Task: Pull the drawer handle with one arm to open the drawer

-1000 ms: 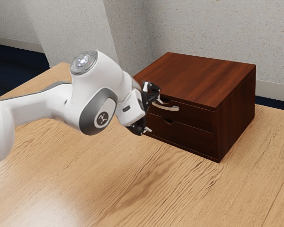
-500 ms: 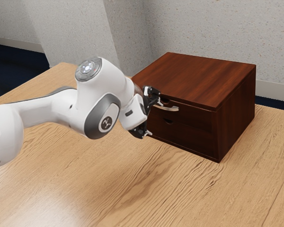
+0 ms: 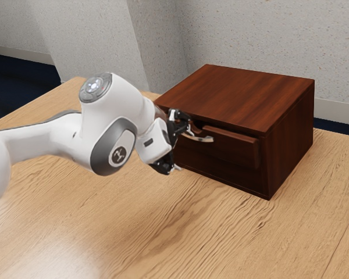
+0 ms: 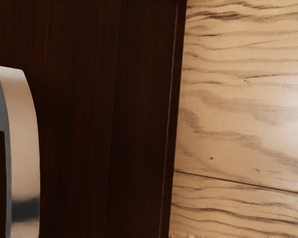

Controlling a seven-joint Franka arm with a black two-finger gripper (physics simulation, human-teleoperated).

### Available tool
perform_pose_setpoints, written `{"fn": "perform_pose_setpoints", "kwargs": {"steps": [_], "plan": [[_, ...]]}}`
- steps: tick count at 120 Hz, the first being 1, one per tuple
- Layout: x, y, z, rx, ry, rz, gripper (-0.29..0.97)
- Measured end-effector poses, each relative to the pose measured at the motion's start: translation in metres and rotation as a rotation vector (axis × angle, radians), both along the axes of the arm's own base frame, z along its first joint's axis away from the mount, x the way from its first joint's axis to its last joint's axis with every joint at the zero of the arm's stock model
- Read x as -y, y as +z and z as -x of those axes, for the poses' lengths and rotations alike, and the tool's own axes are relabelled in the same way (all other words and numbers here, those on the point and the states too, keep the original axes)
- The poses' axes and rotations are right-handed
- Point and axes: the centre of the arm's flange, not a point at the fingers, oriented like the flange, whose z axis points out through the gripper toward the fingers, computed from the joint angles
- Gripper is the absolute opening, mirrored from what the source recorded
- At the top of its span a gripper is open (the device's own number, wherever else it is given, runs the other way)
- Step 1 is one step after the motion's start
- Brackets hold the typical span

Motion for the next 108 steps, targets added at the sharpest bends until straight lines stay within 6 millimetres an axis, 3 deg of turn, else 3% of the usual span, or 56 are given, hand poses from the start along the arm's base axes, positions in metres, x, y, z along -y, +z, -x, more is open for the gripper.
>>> {"fn": "perform_pose_setpoints", "kwargs": {"steps": [27,74,99,108], "plan": [[-0.003,0.006,0.032,0.0,0.0,0.028,0.6],[-0.019,0.009,0.089,0.019,0.015,0.073,0.62],[-0.017,-0.002,0.087,0.009,0.018,0.072,0.71],[-0.015,-0.01,0.082,0.002,0.017,0.063,0.81]]}}
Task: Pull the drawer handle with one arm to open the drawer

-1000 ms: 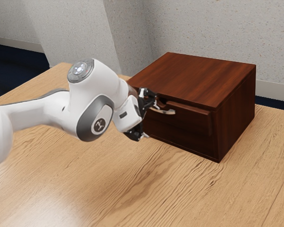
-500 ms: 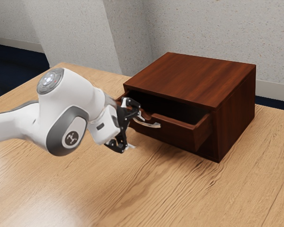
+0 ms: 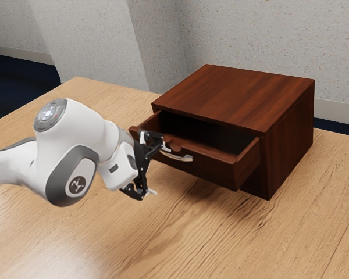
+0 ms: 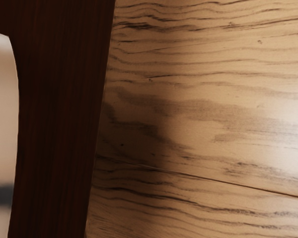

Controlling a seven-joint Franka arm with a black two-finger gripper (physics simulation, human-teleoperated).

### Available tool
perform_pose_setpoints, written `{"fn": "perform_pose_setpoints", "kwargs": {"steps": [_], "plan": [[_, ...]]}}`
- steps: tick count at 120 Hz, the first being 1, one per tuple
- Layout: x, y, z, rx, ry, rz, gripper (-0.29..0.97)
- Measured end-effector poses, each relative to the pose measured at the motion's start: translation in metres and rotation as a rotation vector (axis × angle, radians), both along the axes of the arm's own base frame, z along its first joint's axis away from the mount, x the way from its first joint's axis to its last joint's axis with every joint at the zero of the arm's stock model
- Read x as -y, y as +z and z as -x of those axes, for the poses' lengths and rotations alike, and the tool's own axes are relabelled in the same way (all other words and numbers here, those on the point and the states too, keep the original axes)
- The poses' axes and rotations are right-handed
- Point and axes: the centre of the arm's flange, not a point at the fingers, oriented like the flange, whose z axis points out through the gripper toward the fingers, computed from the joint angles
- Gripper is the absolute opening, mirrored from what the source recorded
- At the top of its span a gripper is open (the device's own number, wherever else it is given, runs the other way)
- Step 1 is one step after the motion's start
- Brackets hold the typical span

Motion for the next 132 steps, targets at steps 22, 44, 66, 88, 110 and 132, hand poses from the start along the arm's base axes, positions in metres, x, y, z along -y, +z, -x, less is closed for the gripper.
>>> {"fn": "perform_pose_setpoints", "kwargs": {"steps": [22,44,66,88,110,132], "plan": [[-0.001,0.006,0.002,0.02,0.008,0.009,0.66],[-0.003,0.014,0.014,0.036,0.016,0.029,0.59],[-0.003,0.011,0.025,0.033,0.018,0.042,0.66],[-0.004,0.011,0.043,0.037,0.019,0.061,0.68],[-0.001,0.006,0.057,0.03,0.016,0.073,0.69],[0.002,0.006,0.077,0.036,0.009,0.091,0.68]]}}
